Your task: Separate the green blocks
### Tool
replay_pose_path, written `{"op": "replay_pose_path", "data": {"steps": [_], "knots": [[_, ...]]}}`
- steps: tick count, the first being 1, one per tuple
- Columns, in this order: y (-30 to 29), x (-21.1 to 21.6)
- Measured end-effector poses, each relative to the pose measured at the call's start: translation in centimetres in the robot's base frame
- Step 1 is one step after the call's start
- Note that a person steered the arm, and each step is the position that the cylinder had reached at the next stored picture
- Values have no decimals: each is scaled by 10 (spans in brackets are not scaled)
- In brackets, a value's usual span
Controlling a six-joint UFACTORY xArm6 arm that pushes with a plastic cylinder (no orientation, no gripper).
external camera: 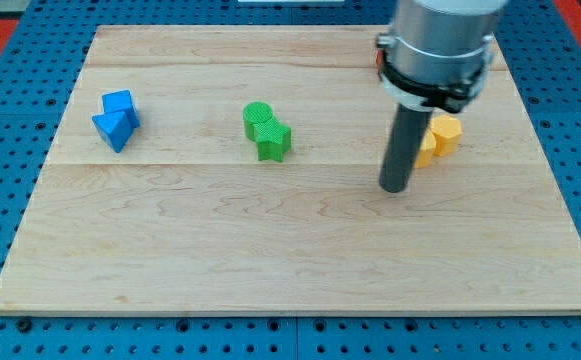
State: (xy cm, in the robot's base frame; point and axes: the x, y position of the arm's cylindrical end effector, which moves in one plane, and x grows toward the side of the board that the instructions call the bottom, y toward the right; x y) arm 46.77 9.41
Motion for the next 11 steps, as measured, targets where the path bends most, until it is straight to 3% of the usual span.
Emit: {"op": "replay_pose_path", "data": {"steps": [2, 3, 5, 7, 8, 9, 11], "knots": [[-37, -76], [-70, -91], [-130, -51], [-178, -55], [-199, -38], [-202, 5], [-242, 38]]}}
